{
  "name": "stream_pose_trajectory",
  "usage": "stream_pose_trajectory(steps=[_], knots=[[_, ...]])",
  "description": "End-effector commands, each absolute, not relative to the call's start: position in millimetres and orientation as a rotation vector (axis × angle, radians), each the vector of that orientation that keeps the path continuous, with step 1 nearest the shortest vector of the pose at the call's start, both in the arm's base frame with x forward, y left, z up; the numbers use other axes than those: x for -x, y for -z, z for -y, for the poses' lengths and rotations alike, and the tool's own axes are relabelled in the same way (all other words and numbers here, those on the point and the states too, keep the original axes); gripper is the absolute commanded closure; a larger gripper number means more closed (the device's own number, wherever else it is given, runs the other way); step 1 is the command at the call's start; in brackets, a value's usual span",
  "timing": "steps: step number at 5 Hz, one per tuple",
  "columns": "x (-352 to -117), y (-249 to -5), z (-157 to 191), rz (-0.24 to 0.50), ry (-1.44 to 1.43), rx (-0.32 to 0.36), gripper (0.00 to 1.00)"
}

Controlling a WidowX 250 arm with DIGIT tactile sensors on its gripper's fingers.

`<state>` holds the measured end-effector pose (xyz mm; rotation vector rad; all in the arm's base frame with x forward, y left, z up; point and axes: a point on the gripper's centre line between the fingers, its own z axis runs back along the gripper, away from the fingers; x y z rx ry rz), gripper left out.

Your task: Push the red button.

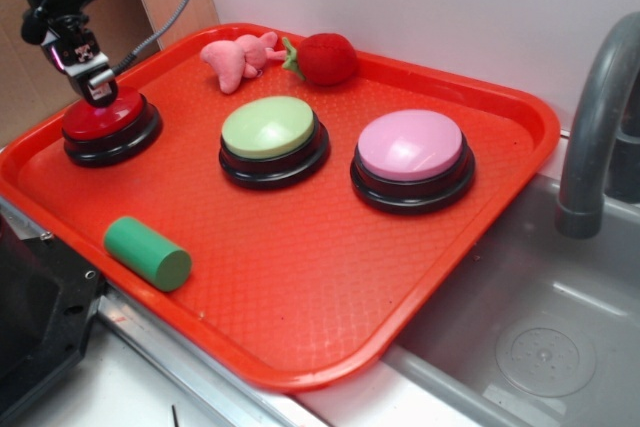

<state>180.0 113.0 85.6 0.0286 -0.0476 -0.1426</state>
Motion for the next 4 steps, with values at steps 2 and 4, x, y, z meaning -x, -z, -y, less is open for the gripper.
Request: stream_pose_trajectory(steps=[2,4], knots=[[-195,-126,-110,0.115,0.142,-0.073,0.00],[-195,-140,-103,0.134,0.133,-0.071,0.00]])
